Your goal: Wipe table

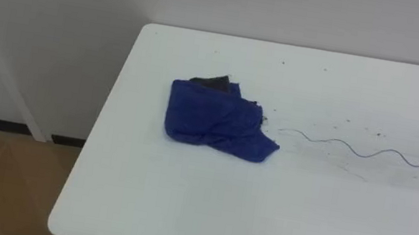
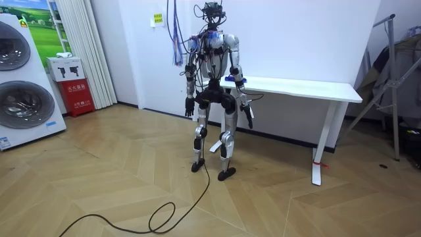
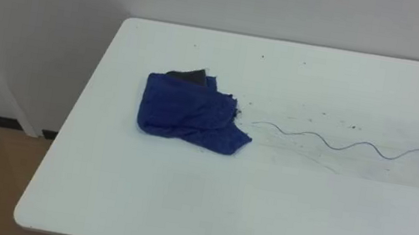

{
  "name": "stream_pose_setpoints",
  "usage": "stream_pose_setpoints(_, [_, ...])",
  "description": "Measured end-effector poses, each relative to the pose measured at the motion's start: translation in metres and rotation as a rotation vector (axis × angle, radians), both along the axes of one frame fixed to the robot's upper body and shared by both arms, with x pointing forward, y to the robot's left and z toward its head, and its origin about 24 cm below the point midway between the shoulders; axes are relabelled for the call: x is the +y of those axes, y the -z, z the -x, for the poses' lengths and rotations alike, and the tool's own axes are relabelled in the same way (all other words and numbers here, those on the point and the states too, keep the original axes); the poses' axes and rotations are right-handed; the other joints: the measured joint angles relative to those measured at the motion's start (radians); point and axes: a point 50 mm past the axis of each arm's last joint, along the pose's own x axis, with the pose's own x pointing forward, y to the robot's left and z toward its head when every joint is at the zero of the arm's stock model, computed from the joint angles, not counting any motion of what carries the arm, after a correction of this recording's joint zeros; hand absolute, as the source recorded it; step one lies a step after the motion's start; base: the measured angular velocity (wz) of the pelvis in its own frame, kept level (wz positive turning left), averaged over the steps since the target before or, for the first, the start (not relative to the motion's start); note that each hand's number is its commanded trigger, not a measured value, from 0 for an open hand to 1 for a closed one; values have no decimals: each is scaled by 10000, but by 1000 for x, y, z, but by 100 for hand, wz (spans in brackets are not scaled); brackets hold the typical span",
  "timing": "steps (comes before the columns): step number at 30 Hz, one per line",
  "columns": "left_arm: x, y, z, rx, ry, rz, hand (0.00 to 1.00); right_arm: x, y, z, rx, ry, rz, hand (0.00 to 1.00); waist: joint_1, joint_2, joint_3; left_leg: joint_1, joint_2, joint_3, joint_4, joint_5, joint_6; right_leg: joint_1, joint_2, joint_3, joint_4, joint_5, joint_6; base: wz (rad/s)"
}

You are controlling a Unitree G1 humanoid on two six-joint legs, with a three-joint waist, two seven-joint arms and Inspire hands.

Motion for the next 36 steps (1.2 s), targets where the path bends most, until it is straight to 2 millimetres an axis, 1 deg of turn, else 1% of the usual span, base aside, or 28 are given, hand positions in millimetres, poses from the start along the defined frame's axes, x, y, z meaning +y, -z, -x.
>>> stream_pose_setpoints(4, [0,0,-1,-33,-6,0,0,0,0,0,47,-10,-58,0,2,10,5,4,2,0,0,-1,2,-29,-6,15,76,-15,-8,0])
stream_pose_setpoints(5, [0,0,-1,-34,-5,1,0,0,0,0,47,-6,-59,0,8,44,21,3,2,0,2,-1,2,-32,-6,14,81,-16,-9,0])
stream_pose_setpoints(14, [0,0,-4,-97,14,-2,0,0,0,2,308,109,-136,0,-3,74,5,0,1,-2,7,-1,3,-55,-16,5,129,-19,-11,0])
stream_pose_setpoints(17, [0,0,-4,-80,-11,-14,0,0,1,6,441,342,-189,0,-23,46,-28,24,2,-2,3,0,4,-53,-16,14,136,-22,-14,0])
stream_pose_setpoints(19, [2,0,-3,-43,-139,-41,0,-1,2,12,681,819,-286,0,-30,23,-27,110,2,-8,3,0,4,7,-15,7,116,-23,-14,0])
stream_pose_setpoints(20, [2,0,-2,25,-259,-64,0,-2,2,19,872,1283,-311,0,-23,16,-25,197,1,-3,-23,0,4,68,-9,27,112,-31,-13,0])
stream_pose_setpoints(21, [4,-1,2,65,-501,-92,0,-4,2,26,1060,1875,-308,0,-43,-2,-26,214,0,0,-32,-1,4,122,-10,31,110,-54,-9,0])
stream_pose_setpoints(23, [9,-2,3,64,-924,-197,0,-6,2,35,1132,3104,-329,0,-77,-44,-6,253,3,-4,-31,-1,3,174,-10,0,102,-85,-14,2])
stream_pose_setpoints(24, [13,-2,6,110,-1197,-292,0,-9,1,44,1254,4181,-310,0,-142,-80,-1,268,4,-6,-38,-1,3,185,-12,10,109,-114,-14,4])
stream_pose_setpoints(25, [14,-3,8,152,-1331,-348,0,-11,1,47,1260,4754,-292,0,-215,-119,-8,280,4,-18,-45,-1,3,190,-16,-2,99,-129,-13,6])
stream_pose_setpoints(27, [21,-4,17,300,-1829,-544,0,-17,-2,61,1008,7459,-204,0,-527,-189,5,334,7,-36,-61,-1,3,211,-17,21,108,-140,-16,0])
stream_pose_setpoints(28, [23,-5,19,319,-1973,-590,0,-20,-3,64,878,8147,-159,0,-618,-198,10,326,7,-30,-66,-1,3,208,-17,33,106,-140,-16,-3])
stream_pose_setpoints(29, [27,-6,23,352,-2252,-700,0,-26,-5,69,622,9327,20,0,-843,-217,8,332,7,-15,-106,-1,3,205,-14,45,106,-140,-15,-5])
stream_pose_setpoints(30, [32,-8,24,309,-2436,-817,0,-33,-8,73,337,10546,254,0,-975,-216,9,353,9,23,-141,-1,3,172,-6,98,120,-140,-16,-8])
stream_pose_setpoints(31, [35,-8,24,260,-2559,-883,0,-37,-10,77,190,11224,422,0,-1034,-218,11,362,14,62,-143,-3,6,160,-2,131,125,-140,-16,-14])
stream_pose_setpoints(32, [42,-11,25,179,-2890,-1049,0,-47,-14,80,-369,12748,691,0,-1188,-230,10,386,17,117,-166,-6,9,134,11,206,136,-140,-16,-17])
stream_pose_setpoints(33, [50,-13,26,84,-3196,-1234,0,-59,-18,79,-1094,14225,944,0,-1337,-232,8,384,23,170,-199,-8,11,66,28,271,172,-139,-17,-16])
stream_pose_setpoints(34, [54,-15,26,33,-3330,-1340,0,-65,-21,79,-1458,14910,1103,0,-1425,-235,6,367,24,202,-224,-8,12,10,28,296,231,-140,-17,-16])
stream_pose_setpoints(36, [69,-21,23,-246,-3627,-1714,0,-93,-34,71,-2914,17024,1865,0,-1677,-272,-25,318,18,322,-307,-9,16,-162,39,456,382,-139,-18,-24])
